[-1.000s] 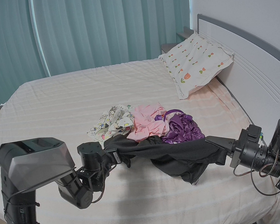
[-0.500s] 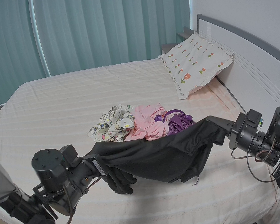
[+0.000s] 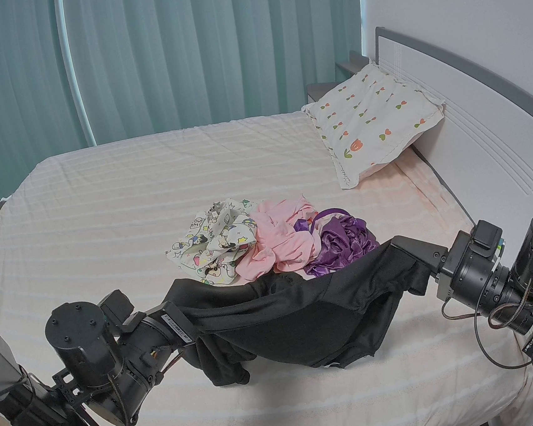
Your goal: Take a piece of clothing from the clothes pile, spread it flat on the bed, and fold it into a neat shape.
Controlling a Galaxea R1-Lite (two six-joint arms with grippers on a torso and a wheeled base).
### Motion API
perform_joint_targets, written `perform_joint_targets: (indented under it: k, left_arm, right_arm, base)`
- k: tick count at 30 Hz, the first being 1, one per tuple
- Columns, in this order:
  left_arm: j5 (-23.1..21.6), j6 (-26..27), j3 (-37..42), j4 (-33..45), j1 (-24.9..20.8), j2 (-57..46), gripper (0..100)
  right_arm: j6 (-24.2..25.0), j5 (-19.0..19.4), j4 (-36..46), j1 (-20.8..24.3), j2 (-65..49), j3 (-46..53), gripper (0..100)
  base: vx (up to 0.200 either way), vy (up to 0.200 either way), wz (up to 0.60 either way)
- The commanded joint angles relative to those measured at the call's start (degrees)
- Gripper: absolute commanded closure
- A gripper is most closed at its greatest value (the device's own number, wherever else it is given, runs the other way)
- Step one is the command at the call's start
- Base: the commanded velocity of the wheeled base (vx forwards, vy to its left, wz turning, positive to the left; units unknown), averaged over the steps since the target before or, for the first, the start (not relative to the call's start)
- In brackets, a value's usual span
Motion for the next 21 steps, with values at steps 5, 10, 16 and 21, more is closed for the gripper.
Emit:
perform_joint_targets:
  k: [5, 10, 16, 21]
  left_arm:
    - [0.3, -1.0, 1.5, -0.6, -0.5, 2.5, 100]
    - [0.2, -4.6, 1.5, -0.6, -0.7, 2.2, 100]
    - [1.7, -4.9, 1.2, -0.7, -1.5, 2.0, 100]
    - [3.4, -4.5, 1.9, -0.7, -3.4, 2.1, 100]
  right_arm:
    - [0.0, -0.8, -0.6, 0.9, 1.5, 1.0, 100]
    - [0.1, -0.8, -0.6, 0.9, 1.9, 1.3, 100]
    - [0.0, -0.8, -0.6, 0.9, 2.0, 1.6, 100]
    - [0.0, -0.7, -0.6, 0.9, 1.9, 1.5, 100]
  base:
    - [0.0, 0.0, 0.0]
    - [-0.2, 0.0, 0.0]
    - [-0.133, 0.0, 0.0]
    - [0.0, 0.0, 0.0]
